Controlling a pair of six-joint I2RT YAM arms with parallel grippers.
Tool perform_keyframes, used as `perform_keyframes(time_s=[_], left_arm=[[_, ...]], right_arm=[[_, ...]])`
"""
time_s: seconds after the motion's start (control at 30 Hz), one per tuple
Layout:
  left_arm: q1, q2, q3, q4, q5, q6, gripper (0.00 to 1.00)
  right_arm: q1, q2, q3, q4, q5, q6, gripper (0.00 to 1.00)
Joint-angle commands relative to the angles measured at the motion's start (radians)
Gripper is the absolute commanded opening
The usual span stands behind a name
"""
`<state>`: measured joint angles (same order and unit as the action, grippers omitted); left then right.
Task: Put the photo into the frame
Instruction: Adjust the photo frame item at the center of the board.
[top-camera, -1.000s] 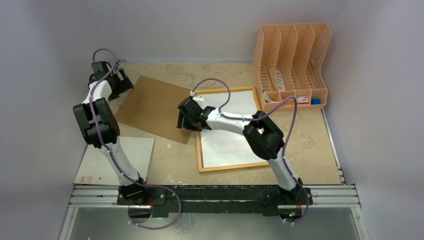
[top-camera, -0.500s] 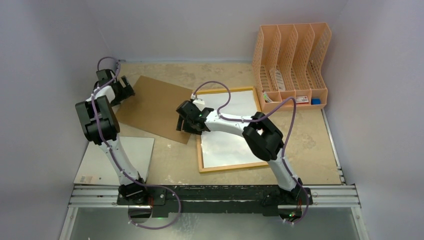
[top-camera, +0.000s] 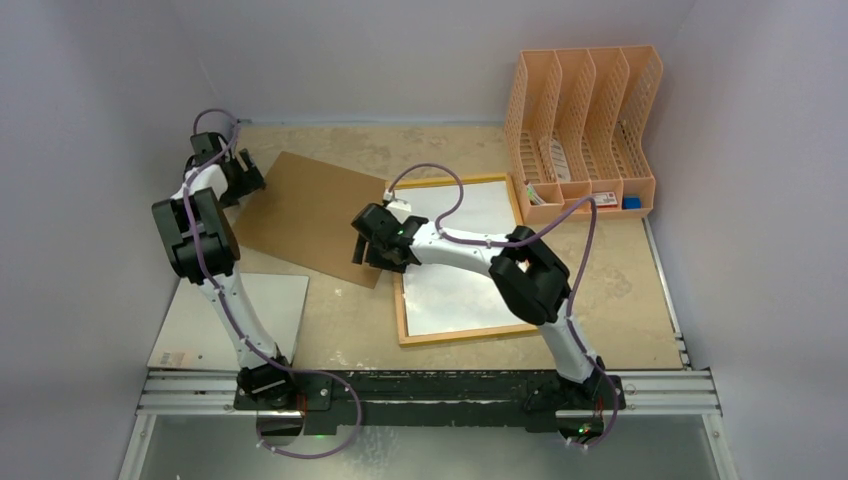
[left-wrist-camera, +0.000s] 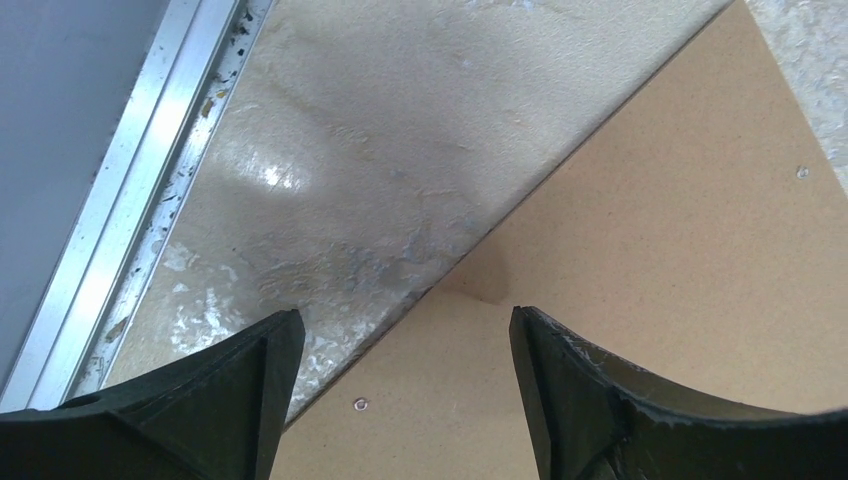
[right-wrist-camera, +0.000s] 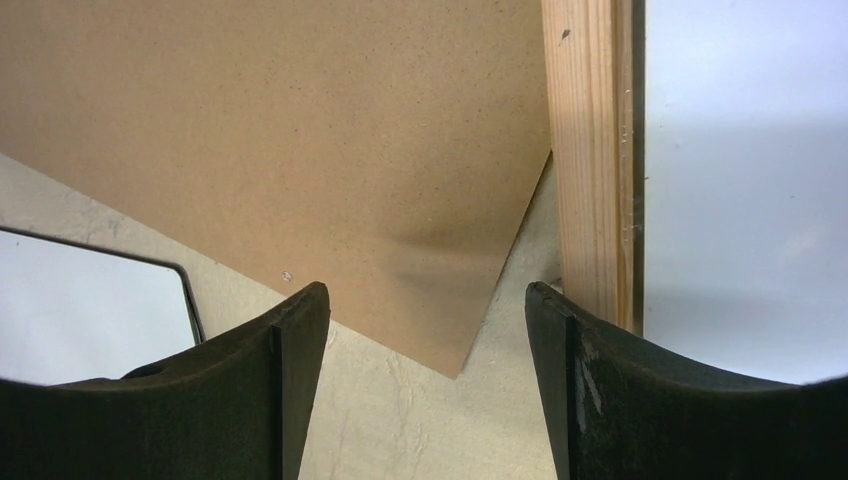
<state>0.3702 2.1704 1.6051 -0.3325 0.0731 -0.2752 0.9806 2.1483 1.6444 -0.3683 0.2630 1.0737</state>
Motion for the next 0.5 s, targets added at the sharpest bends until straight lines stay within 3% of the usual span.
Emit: perform_keyframes(time_s=[0.0,0.3,0.47], left_arm=[[0.008,0.069,0.062,-0.141,0.109,-0.004,0.78],[0.008,0.176,0.125,-0.266,0.068,-0.035,0.7],[0.015,0.185,0.074,-0.275,0.083,-0.097,0.69]], right_arm=[[-0.004,0.039,0.034,-0.044,-0.02,0.039,0.74],[-0.027,0.136,0.096,0.12,-0.124,-0.032,0.76],[-0.081,0.156,0.064,0.273,-0.226,-0.132,0.75]])
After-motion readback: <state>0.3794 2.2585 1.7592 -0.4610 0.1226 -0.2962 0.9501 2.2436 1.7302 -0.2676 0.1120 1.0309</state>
